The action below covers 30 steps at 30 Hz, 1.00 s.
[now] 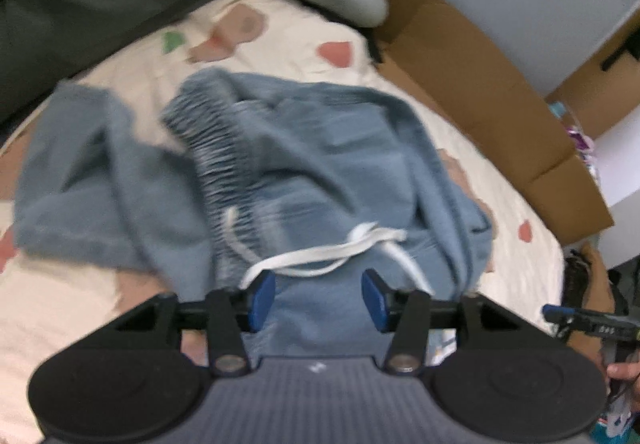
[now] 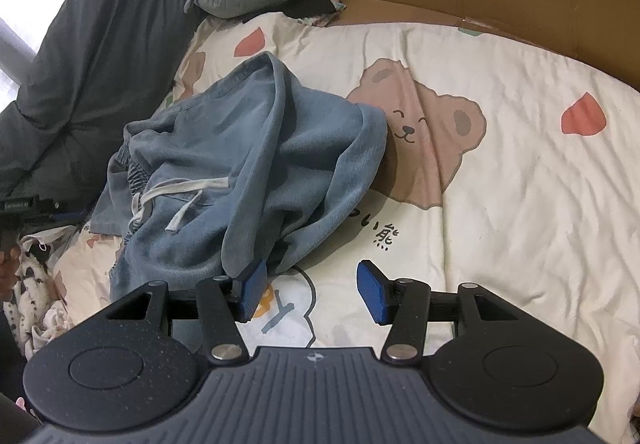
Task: Fold clothes
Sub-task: 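Open the left gripper, release the drawstring and move to the waistband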
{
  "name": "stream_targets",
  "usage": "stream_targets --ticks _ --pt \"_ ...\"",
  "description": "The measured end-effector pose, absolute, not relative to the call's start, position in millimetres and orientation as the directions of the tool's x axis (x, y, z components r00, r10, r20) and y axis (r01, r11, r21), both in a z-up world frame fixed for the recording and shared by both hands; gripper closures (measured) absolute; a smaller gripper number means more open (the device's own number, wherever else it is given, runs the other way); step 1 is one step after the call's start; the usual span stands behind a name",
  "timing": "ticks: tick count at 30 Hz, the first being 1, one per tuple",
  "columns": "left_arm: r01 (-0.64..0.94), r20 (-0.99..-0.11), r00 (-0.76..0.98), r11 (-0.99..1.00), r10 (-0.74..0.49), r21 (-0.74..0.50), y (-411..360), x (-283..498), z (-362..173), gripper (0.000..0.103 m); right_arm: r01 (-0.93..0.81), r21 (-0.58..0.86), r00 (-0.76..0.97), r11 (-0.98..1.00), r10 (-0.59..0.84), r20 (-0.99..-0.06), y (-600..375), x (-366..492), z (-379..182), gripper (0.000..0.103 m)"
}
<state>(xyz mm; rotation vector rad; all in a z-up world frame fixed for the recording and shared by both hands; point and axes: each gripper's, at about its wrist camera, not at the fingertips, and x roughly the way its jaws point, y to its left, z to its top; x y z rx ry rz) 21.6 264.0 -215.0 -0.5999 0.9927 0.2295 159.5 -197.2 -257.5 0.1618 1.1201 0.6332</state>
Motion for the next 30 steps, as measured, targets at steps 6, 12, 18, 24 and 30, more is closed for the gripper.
stream_targets --ticks 6,12,18,24,30 --pt "-0.52 -0.855 0.516 0.776 -0.047 -0.357 282.4 -13.7 -222.4 0.048 -0.399 0.421 0.269 0.815 0.542 -0.796 -195.8 158.1 -260.6 0.045" --pt "-0.611 -0.884 0.467 0.711 -0.033 -0.349 287.7 -54.5 -250.8 0.046 -0.403 0.415 0.254 0.816 0.535 -0.806 -193.1 155.5 -264.3 0.044" --pt "-0.698 -0.899 0.436 0.619 -0.032 -0.36 284.1 -90.0 -278.6 0.046 -0.418 0.402 0.245 0.815 0.527 -0.814 -189.8 154.1 -265.0 0.044" --pt "-0.735 -0.884 0.464 0.534 -0.051 -0.417 275.9 -108.6 -289.4 0.052 -0.429 0.413 0.238 0.804 0.541 -0.806 -186.8 152.9 -264.6 0.044" --pt "-0.725 -0.836 0.541 0.457 -0.086 -0.516 268.8 -122.7 -298.5 0.052 -0.423 0.403 0.231 0.812 0.527 -0.818 -188.2 151.3 -269.2 0.044"
